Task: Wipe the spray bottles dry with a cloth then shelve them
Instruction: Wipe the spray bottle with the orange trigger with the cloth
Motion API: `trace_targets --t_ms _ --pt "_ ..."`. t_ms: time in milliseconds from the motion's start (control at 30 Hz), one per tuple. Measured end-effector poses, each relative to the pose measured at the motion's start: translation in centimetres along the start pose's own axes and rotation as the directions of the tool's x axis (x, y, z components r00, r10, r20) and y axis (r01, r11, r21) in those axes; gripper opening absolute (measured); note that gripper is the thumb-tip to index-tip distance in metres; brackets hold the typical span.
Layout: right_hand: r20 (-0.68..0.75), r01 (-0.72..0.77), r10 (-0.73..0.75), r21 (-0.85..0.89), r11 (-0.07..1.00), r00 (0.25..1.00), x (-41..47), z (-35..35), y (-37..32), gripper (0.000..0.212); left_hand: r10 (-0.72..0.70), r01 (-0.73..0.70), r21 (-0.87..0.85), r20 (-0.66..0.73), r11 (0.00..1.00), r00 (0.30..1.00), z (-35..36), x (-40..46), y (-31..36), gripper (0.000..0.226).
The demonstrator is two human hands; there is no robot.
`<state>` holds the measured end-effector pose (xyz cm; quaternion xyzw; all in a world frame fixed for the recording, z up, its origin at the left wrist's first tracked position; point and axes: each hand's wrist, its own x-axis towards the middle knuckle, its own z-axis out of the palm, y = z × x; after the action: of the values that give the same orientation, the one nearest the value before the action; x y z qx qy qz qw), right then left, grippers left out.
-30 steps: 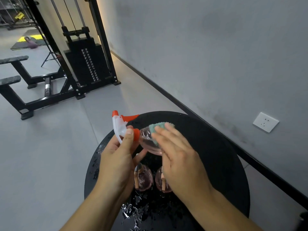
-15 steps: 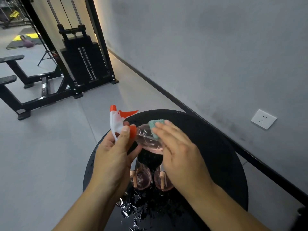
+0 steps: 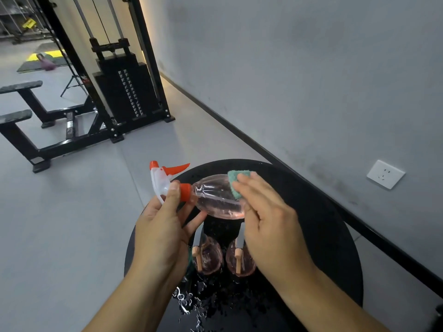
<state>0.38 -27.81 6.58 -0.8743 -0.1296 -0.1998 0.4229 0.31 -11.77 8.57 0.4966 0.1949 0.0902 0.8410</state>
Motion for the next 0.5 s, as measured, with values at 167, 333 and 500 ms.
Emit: trace_targets --t_ms 167,333,500 --pt "0.06 0.049 -0.048 -0.01 0.999 0.997 -0.2 0.2 -0.1 0.045 -0.014 0.014 0.009 -0.028 1.0 1.0 -0.4 0.6 0.2 0.02" --pt "-0.014 -0.02 0.02 0.036 0.999 1.0 0.2 -0.2 0.1 0.043 -0.003 0.004 0.04 -0.016 0.999 1.0 -0.2 0.2 0.5 0.022" --pt "0.102 0.062 -0.057 -0.046 0.997 0.993 0.0 0.0 -0.1 0.044 -0.016 0.015 0.074 0.017 0.997 1.0 0.1 -0.4 -0.6 0.026"
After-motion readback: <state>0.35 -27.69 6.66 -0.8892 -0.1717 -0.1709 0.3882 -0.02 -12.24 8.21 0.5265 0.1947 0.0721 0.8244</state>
